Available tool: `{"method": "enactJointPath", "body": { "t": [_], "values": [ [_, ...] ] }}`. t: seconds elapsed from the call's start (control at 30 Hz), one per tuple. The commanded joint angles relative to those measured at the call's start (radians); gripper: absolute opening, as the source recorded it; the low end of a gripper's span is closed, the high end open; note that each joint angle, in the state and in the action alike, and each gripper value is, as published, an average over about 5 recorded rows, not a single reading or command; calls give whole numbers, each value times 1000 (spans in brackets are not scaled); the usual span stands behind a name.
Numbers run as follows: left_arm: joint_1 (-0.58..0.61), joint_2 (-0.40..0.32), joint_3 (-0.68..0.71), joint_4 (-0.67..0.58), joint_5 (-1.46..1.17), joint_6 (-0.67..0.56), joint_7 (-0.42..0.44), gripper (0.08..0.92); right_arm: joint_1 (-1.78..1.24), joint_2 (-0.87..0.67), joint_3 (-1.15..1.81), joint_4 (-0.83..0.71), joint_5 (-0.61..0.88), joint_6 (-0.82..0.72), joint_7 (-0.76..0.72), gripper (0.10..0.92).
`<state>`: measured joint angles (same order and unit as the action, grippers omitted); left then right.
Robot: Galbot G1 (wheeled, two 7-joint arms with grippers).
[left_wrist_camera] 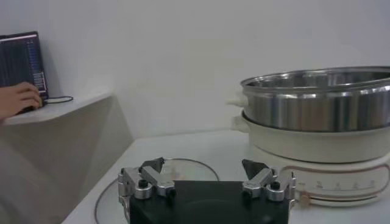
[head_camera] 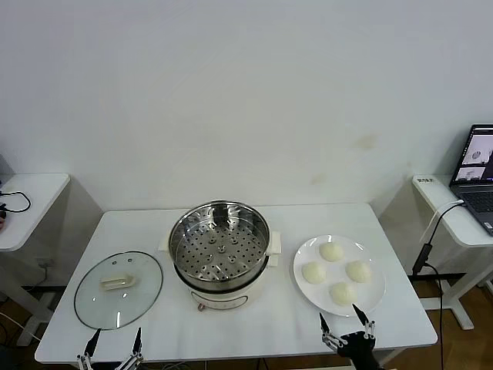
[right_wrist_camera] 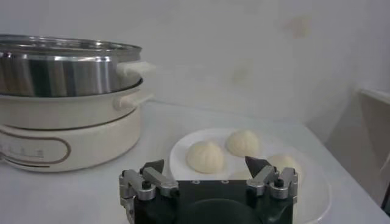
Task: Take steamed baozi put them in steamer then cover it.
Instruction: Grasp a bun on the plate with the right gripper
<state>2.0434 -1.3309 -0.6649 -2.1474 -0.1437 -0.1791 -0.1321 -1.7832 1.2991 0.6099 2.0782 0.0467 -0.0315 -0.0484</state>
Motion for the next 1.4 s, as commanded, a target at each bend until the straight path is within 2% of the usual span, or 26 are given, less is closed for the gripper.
{"method": "enactJointPath", "body": {
  "t": [0.03, 0.23, 0.43, 0.6, 0.77, 0.97, 1.1, 1.23, 1.4],
  "values": [
    [4, 3, 0, -37, 32, 148, 5, 823, 69, -60, 82, 0, -179, -57, 12, 823],
    [-36, 0, -17, -69, 101, 187, 9, 823, 193, -230, 158, -48, -356, -127, -60, 823],
    [-64, -6, -27, -87, 192, 192, 53, 823, 367, -464, 145, -134, -480, -190, -248, 823],
    [-85, -11, -32, -95, 230, 205, 65, 823, 580, -670, -20, -256, -527, -198, -421, 823],
    [-92, -11, -37, -105, 237, 208, 64, 823, 914, -807, -334, -388, -493, -190, -564, 822],
    [-97, -12, -55, -109, 242, 213, 63, 823, 1376, -858, -812, -528, -342, -198, -776, 823],
    [-99, -11, -70, -117, 241, 220, 62, 823, 1568, -845, -1046, -598, -232, -185, -916, 823],
    [-107, -10, -84, -121, 240, 228, 62, 823, 1667, -791, -1192, -671, -207, -173, -990, 823],
    [-120, -11, -89, -117, 240, 238, 62, 823, 1706, -680, -1270, -791, -226, -159, -1015, 823]
  ]
}}
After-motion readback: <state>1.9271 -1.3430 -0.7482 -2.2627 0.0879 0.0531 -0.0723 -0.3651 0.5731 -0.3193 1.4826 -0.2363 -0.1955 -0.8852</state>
